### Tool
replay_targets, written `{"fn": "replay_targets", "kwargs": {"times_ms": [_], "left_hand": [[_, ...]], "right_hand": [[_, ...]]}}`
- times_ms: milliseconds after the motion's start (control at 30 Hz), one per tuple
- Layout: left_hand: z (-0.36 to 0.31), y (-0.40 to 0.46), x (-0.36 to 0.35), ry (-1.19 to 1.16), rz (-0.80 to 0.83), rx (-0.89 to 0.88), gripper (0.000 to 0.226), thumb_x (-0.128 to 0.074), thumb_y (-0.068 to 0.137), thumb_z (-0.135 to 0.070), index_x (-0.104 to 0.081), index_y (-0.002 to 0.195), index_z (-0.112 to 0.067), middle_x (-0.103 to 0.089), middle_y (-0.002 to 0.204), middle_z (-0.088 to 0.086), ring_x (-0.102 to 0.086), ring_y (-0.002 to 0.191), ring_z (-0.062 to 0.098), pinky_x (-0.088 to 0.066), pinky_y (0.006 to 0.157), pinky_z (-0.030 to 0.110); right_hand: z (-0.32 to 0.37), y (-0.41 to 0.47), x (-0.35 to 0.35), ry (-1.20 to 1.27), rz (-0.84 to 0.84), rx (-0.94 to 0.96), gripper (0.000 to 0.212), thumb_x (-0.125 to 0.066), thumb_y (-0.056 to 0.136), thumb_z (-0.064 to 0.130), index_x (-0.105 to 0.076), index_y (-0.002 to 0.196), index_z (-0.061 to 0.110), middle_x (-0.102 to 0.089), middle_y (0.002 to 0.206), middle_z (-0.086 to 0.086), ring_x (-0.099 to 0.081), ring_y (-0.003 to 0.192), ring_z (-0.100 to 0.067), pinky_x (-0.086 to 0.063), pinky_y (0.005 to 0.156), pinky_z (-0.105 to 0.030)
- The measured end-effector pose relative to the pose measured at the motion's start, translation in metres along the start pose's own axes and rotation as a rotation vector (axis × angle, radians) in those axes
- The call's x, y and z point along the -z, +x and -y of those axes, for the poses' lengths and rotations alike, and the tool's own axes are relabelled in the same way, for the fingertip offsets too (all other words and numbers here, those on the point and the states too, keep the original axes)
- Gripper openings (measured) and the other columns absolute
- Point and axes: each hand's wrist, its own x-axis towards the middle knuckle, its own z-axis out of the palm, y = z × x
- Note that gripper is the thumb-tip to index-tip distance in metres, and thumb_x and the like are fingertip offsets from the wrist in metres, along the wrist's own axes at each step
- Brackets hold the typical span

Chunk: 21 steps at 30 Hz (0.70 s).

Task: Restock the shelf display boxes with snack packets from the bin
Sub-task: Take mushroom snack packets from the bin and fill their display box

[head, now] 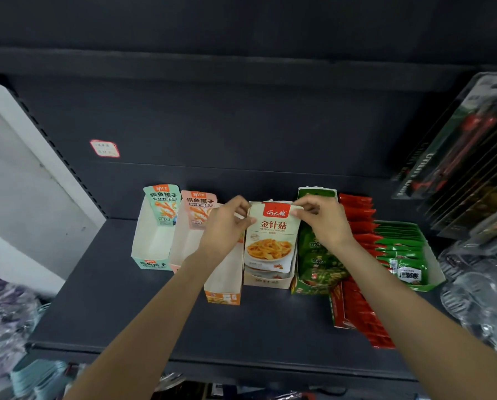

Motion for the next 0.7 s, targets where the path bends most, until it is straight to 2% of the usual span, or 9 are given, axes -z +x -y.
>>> {"fn": "replay_targets", "kwargs": {"times_ms": [100,200,333,500,600,700], "left_hand": [[-0.003,0.002,0.0,-0.013,-0.011,-0.044,0.02,-0.062,0.089,-0.022,-0.057,0.108,-0.018,-0.059,0.1,-0.01,-0.056,0.089,0.006,-0.043,0.063,0.009],[0.001,0.004,-0.002,0.035,-0.007,-0.074,0.014,-0.061,0.089,-0.017,-0.062,0.103,-0.015,-0.062,0.099,-0.006,-0.057,0.09,0.007,-0.043,0.068,0.011],[0.011,0.005,-0.008,0.096,0.112,-0.026,0.017,-0.058,0.091,-0.01,-0.065,0.106,-0.012,-0.065,0.111,0.002,-0.06,0.1,0.015,-0.051,0.08,0.025],[0.011,0.01,-0.008,0.141,0.115,-0.045,0.017,-0.057,0.092,-0.011,-0.063,0.107,-0.013,-0.065,0.113,0.002,-0.059,0.102,0.016,-0.052,0.079,0.026],[0.013,0.01,-0.01,0.198,0.11,-0.068,0.018,-0.055,0.093,-0.013,-0.063,0.108,-0.015,-0.062,0.116,0.002,-0.059,0.106,0.018,-0.053,0.082,0.029],[0.013,0.009,-0.013,0.23,0.085,-0.08,0.02,-0.056,0.093,-0.016,-0.062,0.112,-0.017,-0.06,0.118,0.002,-0.059,0.106,0.018,-0.052,0.082,0.028]], "right_hand": [[-0.001,0.001,-0.002,-0.051,0.035,-0.007,0.013,-0.07,0.083,0.012,-0.073,0.096,0.015,-0.069,0.089,0.005,-0.062,0.083,-0.007,-0.05,0.074,-0.018],[-0.003,0.002,-0.002,-0.098,0.059,0.015,0.014,-0.07,0.083,0.011,-0.074,0.095,0.016,-0.07,0.091,0.005,-0.061,0.083,-0.006,-0.046,0.073,-0.015],[-0.008,0.001,-0.004,-0.134,0.087,0.025,0.016,-0.068,0.084,0.009,-0.073,0.094,0.02,-0.071,0.094,0.007,-0.063,0.09,-0.006,-0.052,0.082,-0.023],[-0.004,-0.001,-0.005,-0.339,0.049,0.011,0.019,-0.067,0.086,0.018,-0.07,0.105,0.02,-0.064,0.114,0.001,-0.05,0.114,-0.018,-0.041,0.088,-0.028],[-0.002,-0.005,-0.002,-0.464,-0.011,-0.037,0.024,-0.064,0.088,0.028,-0.066,0.112,0.025,-0.059,0.121,0.001,-0.047,0.12,-0.021,-0.04,0.095,-0.038],[-0.005,-0.008,0.002,-0.485,0.03,-0.082,0.03,-0.062,0.089,0.036,-0.062,0.118,0.027,-0.056,0.126,-0.001,-0.048,0.122,-0.022,-0.04,0.1,-0.046]]}}
